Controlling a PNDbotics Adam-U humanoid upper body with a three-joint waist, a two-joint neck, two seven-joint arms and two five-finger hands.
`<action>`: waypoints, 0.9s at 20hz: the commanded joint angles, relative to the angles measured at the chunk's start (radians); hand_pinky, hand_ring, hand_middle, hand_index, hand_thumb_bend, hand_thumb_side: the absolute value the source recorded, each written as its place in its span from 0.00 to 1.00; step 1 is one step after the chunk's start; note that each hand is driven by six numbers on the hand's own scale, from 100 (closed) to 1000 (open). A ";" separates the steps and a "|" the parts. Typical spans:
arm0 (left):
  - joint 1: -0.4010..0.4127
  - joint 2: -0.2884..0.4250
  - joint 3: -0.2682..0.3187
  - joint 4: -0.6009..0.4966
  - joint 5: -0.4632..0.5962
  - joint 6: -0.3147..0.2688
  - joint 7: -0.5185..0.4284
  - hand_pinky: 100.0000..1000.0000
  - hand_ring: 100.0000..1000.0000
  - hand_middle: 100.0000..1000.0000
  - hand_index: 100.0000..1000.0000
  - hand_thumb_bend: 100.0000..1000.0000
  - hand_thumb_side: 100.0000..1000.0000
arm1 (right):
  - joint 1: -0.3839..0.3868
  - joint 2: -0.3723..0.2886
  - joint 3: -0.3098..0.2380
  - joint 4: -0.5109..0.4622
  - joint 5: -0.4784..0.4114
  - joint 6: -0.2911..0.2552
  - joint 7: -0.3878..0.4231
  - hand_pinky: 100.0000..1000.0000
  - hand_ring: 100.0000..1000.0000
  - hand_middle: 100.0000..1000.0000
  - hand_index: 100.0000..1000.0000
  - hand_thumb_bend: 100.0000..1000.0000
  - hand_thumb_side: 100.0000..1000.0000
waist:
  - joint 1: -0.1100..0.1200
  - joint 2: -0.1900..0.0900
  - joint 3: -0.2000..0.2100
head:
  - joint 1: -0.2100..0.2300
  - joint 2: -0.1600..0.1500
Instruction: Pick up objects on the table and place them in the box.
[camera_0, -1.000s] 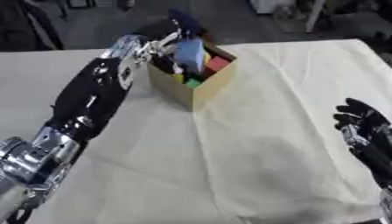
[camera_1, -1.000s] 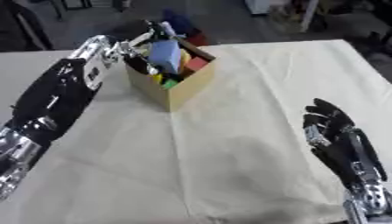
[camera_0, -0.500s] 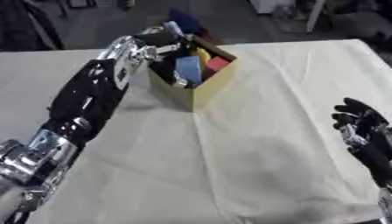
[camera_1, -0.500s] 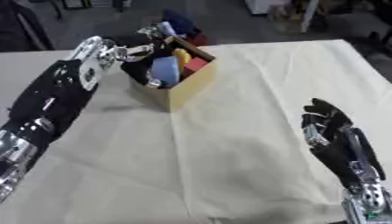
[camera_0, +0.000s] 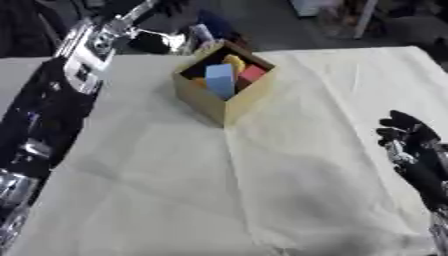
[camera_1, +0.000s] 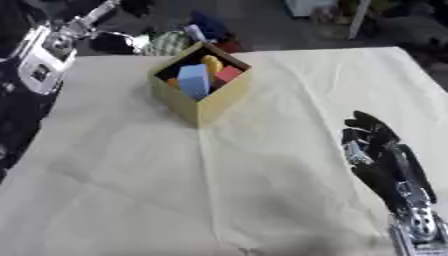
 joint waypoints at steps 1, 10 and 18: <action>0.105 -0.009 0.071 -0.151 0.189 0.053 0.160 0.66 0.60 0.58 0.77 0.00 0.44 | -0.011 -0.014 -0.011 -0.016 -0.003 -0.001 -0.009 0.76 0.78 0.76 0.89 0.00 0.39 | 0.002 -0.005 0.008 | 0.013 -0.003; 0.459 -0.157 0.132 -0.340 0.270 0.113 0.300 0.68 0.62 0.59 0.78 0.00 0.60 | -0.017 -0.014 -0.016 -0.023 -0.007 -0.001 -0.022 0.76 0.78 0.76 0.90 0.00 0.40 | 0.006 0.011 0.033 | 0.047 -0.003; 0.503 -0.277 0.135 -0.323 0.311 0.088 0.350 0.68 0.63 0.60 0.78 0.00 0.65 | -0.018 -0.012 -0.017 -0.023 -0.010 -0.001 -0.030 0.76 0.78 0.76 0.90 0.00 0.40 | 0.001 0.021 0.039 | 0.055 -0.003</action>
